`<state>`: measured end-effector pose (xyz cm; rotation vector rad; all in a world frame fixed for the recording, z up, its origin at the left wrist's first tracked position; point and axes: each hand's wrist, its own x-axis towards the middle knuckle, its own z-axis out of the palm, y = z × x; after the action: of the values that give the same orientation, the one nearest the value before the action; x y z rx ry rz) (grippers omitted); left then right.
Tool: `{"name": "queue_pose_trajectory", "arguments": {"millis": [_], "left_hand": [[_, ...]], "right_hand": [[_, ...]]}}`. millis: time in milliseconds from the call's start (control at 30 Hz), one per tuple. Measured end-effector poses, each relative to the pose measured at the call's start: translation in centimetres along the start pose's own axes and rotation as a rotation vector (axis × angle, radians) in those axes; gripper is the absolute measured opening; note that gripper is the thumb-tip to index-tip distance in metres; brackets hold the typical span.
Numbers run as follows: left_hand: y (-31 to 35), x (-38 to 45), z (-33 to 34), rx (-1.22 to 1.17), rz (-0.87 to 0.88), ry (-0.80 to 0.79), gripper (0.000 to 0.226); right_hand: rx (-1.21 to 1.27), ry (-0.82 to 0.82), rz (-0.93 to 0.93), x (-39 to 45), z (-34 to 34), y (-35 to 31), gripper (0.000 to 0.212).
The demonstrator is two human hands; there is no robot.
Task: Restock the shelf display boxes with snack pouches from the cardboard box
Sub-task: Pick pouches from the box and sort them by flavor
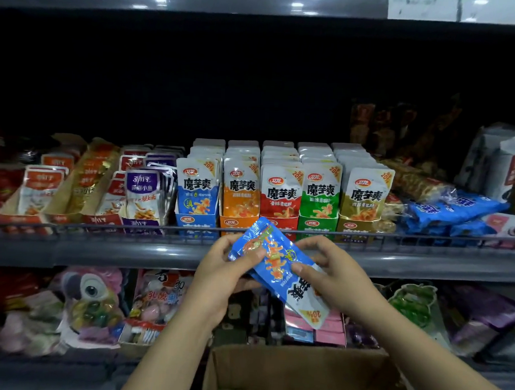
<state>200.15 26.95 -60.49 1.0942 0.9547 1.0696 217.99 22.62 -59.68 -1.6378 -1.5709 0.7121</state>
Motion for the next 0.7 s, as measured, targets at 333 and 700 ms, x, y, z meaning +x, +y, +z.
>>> {"name": "queue_pose_trajectory", "arguments": {"millis": [333,700], "left_hand": [[2.0,1.1,-4.4,-0.183,0.066,0.089,0.019],[2.9,3.0,-5.6,-0.396,0.254,0.307,0.028]], "right_hand": [[0.074,0.213,-0.135,4.4,1.0,-4.9,0.038],[0.724,0.027,-0.028,9.0,6.6,-10.5,0.018]]}}
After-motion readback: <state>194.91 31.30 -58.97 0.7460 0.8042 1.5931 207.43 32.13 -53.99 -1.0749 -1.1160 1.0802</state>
